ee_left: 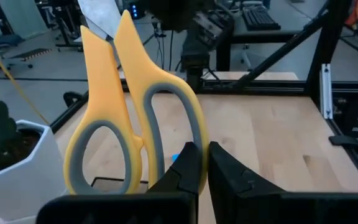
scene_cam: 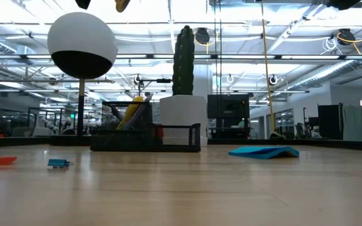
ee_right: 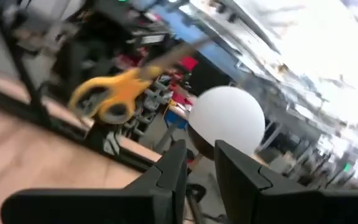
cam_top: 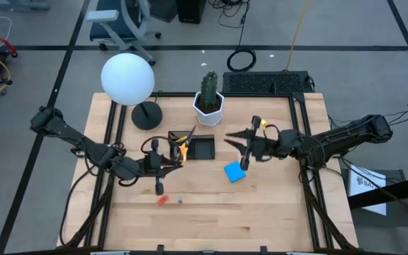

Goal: Pick and place office supplies into organizer
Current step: Put the scissor into the desk organizer

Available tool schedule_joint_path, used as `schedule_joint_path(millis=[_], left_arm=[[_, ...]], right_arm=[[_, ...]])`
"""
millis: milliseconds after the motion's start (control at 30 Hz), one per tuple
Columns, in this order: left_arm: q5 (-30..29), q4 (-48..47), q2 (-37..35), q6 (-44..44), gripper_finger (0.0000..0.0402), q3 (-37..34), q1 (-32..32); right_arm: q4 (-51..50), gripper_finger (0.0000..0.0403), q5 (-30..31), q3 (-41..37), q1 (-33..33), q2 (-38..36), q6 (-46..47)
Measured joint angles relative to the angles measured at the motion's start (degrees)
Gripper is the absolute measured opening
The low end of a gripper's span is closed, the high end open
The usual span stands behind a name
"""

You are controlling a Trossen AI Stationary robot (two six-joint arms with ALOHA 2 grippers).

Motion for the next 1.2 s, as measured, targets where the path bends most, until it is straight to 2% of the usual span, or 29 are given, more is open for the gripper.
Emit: schedule_joint_path(millis=[133, 367, 600, 833, 1033, 1200], left_arm=[[0.17, 1.15, 0.00, -0.11, 0.0013, 0.00, 0.67], [6.02, 2.20, 0.32, -3.16, 0.0013, 0.00, 2.85], [7.62, 1.89, 1.59, -6.88, 0.0012, 0.00, 3.81], [9.63, 1.93, 1.68, -9.00, 0.0012, 0.00, 5.11], [11.61, 4.08, 3.76, -9.50, 0.0012, -0.02, 6.66], [17.23, 7.78, 6.75, -9.54, 0.0012, -0.04, 8.42]], right_arm=[[-2.13, 0.0073, 0.95, 0.00, 3.11, 0.02, -10.37], [-1.76, 0.0073, 9.54, 0.00, 9.85, 0.00, -25.08], [0.86, 0.0082, 16.04, 0.00, 15.42, 2.97, -40.64], [12.80, 0.0150, 22.77, 0.00, 17.58, 12.92, -61.96], [27.84, 0.0215, 22.69, 0.00, 17.13, 22.77, -81.41], [40.64, 0.0244, 22.17, 0.00, 16.82, 29.06, -94.23]])
